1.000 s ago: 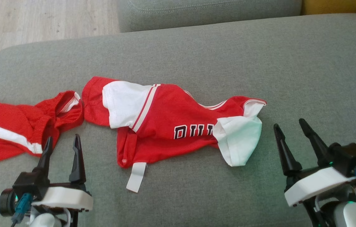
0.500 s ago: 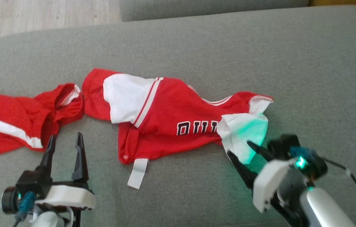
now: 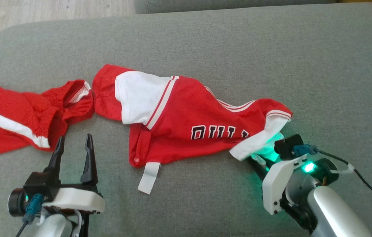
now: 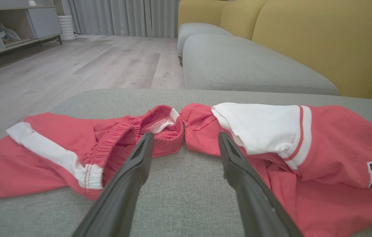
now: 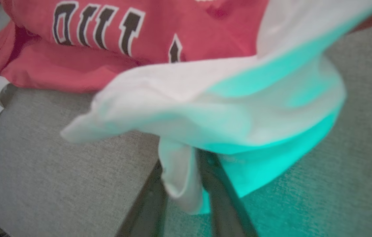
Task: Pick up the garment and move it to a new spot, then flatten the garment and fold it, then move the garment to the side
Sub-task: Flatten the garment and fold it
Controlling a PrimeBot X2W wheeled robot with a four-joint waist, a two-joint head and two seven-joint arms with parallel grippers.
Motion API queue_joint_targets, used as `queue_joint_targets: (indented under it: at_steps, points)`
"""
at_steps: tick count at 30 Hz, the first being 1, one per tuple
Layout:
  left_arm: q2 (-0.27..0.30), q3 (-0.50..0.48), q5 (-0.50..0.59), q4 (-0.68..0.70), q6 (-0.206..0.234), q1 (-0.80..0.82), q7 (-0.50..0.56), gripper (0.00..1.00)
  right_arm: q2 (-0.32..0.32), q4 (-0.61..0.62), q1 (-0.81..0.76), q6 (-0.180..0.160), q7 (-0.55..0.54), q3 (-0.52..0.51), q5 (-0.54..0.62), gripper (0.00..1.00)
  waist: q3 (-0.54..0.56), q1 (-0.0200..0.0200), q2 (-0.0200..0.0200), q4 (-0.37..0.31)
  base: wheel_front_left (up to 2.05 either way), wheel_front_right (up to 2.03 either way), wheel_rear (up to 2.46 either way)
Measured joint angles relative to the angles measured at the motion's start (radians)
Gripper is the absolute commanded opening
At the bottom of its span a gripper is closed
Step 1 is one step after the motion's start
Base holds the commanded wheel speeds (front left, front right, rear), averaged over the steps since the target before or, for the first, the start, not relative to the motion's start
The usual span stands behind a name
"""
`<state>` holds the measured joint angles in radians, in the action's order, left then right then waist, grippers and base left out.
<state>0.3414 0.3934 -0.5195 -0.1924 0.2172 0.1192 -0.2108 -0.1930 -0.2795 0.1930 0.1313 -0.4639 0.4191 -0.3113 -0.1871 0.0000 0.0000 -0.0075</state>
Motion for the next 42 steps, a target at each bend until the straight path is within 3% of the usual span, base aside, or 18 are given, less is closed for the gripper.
queue_joint_targets:
  at_steps: [8,14,18,19,20,21,27,31,36,42]
  points:
    - [0.002,-0.003,0.000,-0.014,-0.004,-0.001,-0.011,1.00,0.022,0.166,-0.097,0.000,0.102,-0.076,-0.046,0.00,0.023,0.0000,0.0000,-0.025,0.00,0.00,0.00]
    - [0.004,-0.003,0.000,-0.009,0.003,-0.002,-0.011,1.00,0.076,0.267,-0.125,0.000,0.150,-0.288,-0.067,0.00,0.040,0.0000,0.0000,-0.047,0.00,0.00,0.00]
    - [0.007,-0.003,0.000,-0.004,0.003,-0.003,-0.010,1.00,0.114,0.246,-0.170,0.000,0.158,-0.464,-0.076,0.00,0.042,0.0000,0.0000,-0.055,0.00,0.00,0.00]
    - [0.007,-0.002,0.000,-0.002,0.003,-0.003,-0.010,1.00,0.121,0.226,-0.178,0.000,0.158,-0.504,-0.082,0.09,0.040,0.0000,0.0000,-0.056,0.00,0.00,0.00]
    - [0.007,-0.002,0.000,0.002,0.004,-0.003,-0.009,1.00,0.124,0.203,-0.187,0.000,0.156,-0.539,-0.083,0.41,0.039,0.0000,0.0000,-0.057,0.00,0.00,0.00]
    - [0.008,-0.001,0.000,0.002,0.004,-0.003,-0.009,1.00,0.128,0.179,-0.192,0.000,0.156,-0.572,-0.088,1.00,0.038,0.0000,0.0000,-0.057,0.00,0.00,0.00]
    - [0.011,-0.001,0.000,0.002,0.012,-0.003,-0.009,1.00,0.150,0.072,-0.194,0.000,0.216,-0.762,-0.123,1.00,0.032,0.0000,0.0000,-0.059,0.00,0.00,0.00]
    - [0.015,-0.002,0.000,0.002,0.012,-0.003,-0.009,1.00,0.151,0.080,-0.185,0.000,0.285,-0.787,-0.095,1.00,0.032,0.0000,0.0000,-0.064,0.00,0.00,0.00]
    - [0.019,-0.004,0.000,0.002,0.019,-0.003,-0.009,1.00,0.151,0.183,-0.176,0.000,0.334,-0.726,0.006,1.00,0.034,0.0001,0.0000,-0.071,0.00,0.00,0.00]
    - [0.021,-0.004,-0.007,0.013,0.030,-0.003,-0.009,1.00,0.108,0.311,-0.150,0.000,0.328,-0.509,0.075,1.00,0.041,0.0000,0.0000,-0.076,0.00,0.00,0.00]
